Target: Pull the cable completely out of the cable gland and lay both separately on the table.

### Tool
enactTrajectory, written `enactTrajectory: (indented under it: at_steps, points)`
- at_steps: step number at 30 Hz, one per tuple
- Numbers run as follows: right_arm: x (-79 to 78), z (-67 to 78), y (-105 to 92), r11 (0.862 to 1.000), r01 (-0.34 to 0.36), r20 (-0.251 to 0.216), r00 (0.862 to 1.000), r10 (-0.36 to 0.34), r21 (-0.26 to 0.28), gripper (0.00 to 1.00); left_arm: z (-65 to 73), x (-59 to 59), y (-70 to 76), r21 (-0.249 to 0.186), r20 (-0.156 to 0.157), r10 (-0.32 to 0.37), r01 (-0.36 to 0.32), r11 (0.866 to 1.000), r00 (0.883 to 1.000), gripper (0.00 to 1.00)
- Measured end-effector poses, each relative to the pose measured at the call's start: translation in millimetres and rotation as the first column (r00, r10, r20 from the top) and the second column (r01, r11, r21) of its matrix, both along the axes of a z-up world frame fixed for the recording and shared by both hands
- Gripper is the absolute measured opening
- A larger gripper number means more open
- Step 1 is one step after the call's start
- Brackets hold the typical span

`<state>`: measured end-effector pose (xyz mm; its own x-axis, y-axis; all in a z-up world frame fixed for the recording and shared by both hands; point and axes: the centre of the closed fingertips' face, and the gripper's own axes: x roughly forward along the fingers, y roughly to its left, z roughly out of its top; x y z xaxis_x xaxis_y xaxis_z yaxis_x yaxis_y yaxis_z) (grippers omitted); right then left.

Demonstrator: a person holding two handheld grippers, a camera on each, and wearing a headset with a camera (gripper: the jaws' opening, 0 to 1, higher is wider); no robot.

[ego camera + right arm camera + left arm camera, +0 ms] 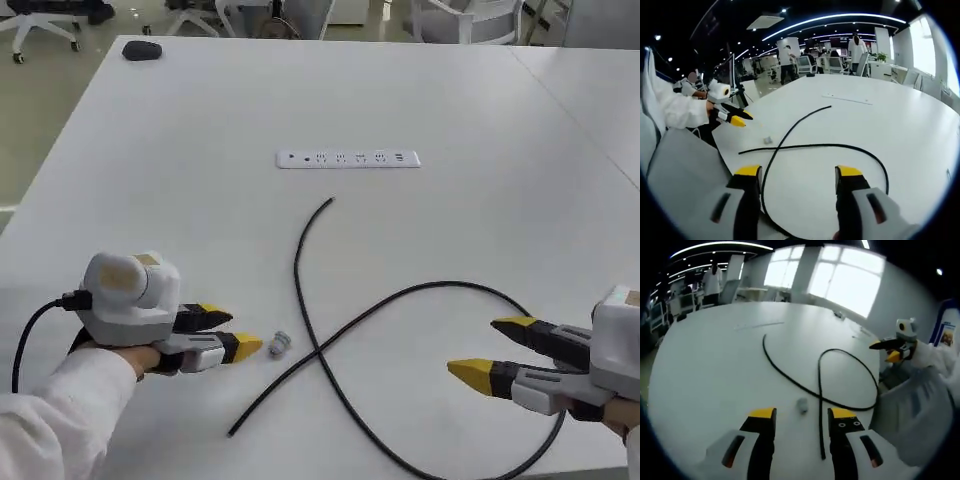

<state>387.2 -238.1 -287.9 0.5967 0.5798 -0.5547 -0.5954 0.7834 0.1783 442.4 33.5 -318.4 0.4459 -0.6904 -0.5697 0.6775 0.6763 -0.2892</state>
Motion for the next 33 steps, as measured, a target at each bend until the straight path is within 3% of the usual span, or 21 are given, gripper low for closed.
enactTrajectory:
  at_steps: [5,9,13,15,18,21,26,33]
  points:
    - [-14.3,13.6,-5.5,1.000,-0.003,0.007,1.000,0.003,-0.026,0.64,41.7,-18.6,31.0,0.001,0.040,0.056,-0.056,0.998,0.998,0.49]
    - [-27.7,21.3,-15.4,0.999,0.026,0.002,1.000,-0.026,-0.041,0.66,77.4,-34.9,44.8,-0.061,0.072,0.120,-0.116,0.991,0.990,0.56]
    - [-40.4,24.1,-27.1,0.997,0.067,-0.017,0.998,-0.068,-0.045,0.67,92.7,-56.5,53.4,-0.059,0.075,0.138,-0.134,0.989,0.988,0.65]
    - [-46.1,23.6,-33.0,0.995,0.085,-0.025,0.996,-0.086,-0.051,0.67,94.9,-63.9,56.8,-0.052,0.074,0.149,-0.145,0.988,0.986,0.67]
    - [-53.1,20.6,-37.7,0.993,0.108,-0.041,0.993,-0.110,-0.056,0.67,95.2,-75.1,55.6,-0.077,0.053,0.156,-0.152,0.985,0.986,0.67]
    - [-58.6,16.3,-39.1,0.990,0.136,-0.056,0.989,-0.138,-0.040,0.67,88.6,-80.3,51.4,-0.078,0.037,0.147,-0.144,0.987,0.988,0.69]
    - [-61.1,10.7,-41.5,0.981,0.194,-0.104,0.976,-0.193,0.000,0.67,82.9,-83.1,43.5,-0.076,0.019,0.134,-0.132,0.988,0.991,0.71]
    - [-57.7,5.0,-40.0,0.977,0.214,-0.146,0.966,-0.213,-0.010,0.68,78.4,-78.1,33.7,-0.087,-0.004,0.110,-0.110,0.990,0.994,0.72]
